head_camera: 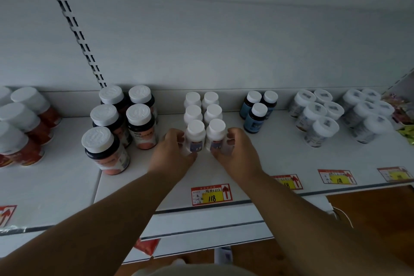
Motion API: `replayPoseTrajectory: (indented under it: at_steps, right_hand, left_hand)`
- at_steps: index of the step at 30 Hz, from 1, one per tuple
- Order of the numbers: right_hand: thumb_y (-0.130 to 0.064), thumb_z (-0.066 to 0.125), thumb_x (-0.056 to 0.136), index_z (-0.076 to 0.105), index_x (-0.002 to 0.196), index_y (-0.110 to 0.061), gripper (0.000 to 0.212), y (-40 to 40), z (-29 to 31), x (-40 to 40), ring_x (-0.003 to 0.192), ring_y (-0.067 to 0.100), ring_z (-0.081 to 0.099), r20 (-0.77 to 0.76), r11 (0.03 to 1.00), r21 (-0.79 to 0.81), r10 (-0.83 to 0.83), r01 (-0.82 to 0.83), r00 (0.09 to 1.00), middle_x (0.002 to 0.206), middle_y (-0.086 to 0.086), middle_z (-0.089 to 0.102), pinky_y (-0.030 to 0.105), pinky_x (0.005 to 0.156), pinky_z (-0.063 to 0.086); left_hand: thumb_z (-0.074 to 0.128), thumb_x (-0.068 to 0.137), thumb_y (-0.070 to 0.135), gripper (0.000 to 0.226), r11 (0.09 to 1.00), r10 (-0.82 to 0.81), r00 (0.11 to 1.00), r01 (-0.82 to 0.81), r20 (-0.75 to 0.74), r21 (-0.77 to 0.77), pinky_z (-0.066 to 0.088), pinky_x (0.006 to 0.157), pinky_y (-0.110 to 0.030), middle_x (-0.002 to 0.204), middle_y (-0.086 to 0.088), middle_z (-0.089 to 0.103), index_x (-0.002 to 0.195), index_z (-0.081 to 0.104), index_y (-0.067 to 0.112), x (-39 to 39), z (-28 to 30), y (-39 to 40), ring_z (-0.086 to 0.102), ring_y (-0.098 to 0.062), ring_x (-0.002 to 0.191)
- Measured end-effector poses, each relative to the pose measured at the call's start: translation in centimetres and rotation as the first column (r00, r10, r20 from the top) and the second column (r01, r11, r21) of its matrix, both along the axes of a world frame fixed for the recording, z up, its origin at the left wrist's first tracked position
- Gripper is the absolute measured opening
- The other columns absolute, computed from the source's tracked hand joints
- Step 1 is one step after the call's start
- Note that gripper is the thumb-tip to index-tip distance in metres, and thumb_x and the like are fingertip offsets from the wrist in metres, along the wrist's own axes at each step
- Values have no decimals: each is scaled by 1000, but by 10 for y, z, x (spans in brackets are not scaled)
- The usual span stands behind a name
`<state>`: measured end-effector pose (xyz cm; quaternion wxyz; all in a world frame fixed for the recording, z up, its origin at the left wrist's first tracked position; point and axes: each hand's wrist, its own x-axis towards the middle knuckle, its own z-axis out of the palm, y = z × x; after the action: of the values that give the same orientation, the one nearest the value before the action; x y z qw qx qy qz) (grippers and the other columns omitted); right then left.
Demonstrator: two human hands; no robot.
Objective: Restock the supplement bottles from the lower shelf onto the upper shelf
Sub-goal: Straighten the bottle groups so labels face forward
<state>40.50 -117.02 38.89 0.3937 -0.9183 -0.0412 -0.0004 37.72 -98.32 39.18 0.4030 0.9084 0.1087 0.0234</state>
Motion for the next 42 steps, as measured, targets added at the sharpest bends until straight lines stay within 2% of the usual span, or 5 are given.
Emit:
replayPoseTrajectory:
  at_steps: [5, 21, 28, 34, 42]
  right_hand:
    - [-38, 77, 82, 46, 128, -16, 60, 0, 2, -29, 106, 13, 53, 83, 998, -17, -56, 57, 995, 122, 0, 52, 23, 86, 43]
    - [-28, 75, 85, 53, 110, -16, 35, 18, 27, -71, 96, 7, 52, 222, 975, 76, 186, -207, 957, 111, -2, 56, 4, 72, 34]
    - [-30, 72, 88, 53, 114, -17, 35, 68, 38, -64, 98, 8, 54, 237, 960, 145, 203, -241, 950, 111, -4, 57, 23, 82, 48]
    - [-22, 71, 89, 53, 115, -13, 33, 138, 42, -53, 97, 9, 53, 277, 950, 242, 130, -200, 952, 108, -3, 56, 13, 81, 41]
    - [-17, 68, 90, 49, 124, -20, 39, 198, 39, -54, 103, 5, 55, 249, 944, 326, -37, -47, 968, 117, -4, 54, 3, 81, 42]
  left_hand:
    - [79, 80, 29, 57, 1000, 6, 1000, -7, 26, 11, 44, 81, -25, 118, 3, 57, 126, 47, 21, -22, 1, 1, 55, -10, 99]
    - [69, 90, 28, 35, 991, 97, 971, -114, 217, 65, 42, 85, -19, 110, 13, 55, 120, 52, 24, -105, 35, -24, 52, -4, 102]
    - [67, 90, 23, 25, 983, 130, 933, -165, 337, 78, 37, 80, -10, 106, 12, 60, 113, 58, 21, -107, 58, 23, 54, -5, 97]
    - [65, 86, 25, 21, 994, 97, 892, -108, 442, -2, 47, 71, -17, 99, 10, 63, 106, 61, 21, -95, 80, 87, 58, -7, 88]
    - [63, 90, 10, 26, 1000, 23, 897, -14, 442, -24, 36, 80, 1, 107, 10, 57, 113, 58, 21, -75, 77, 157, 51, 1, 99]
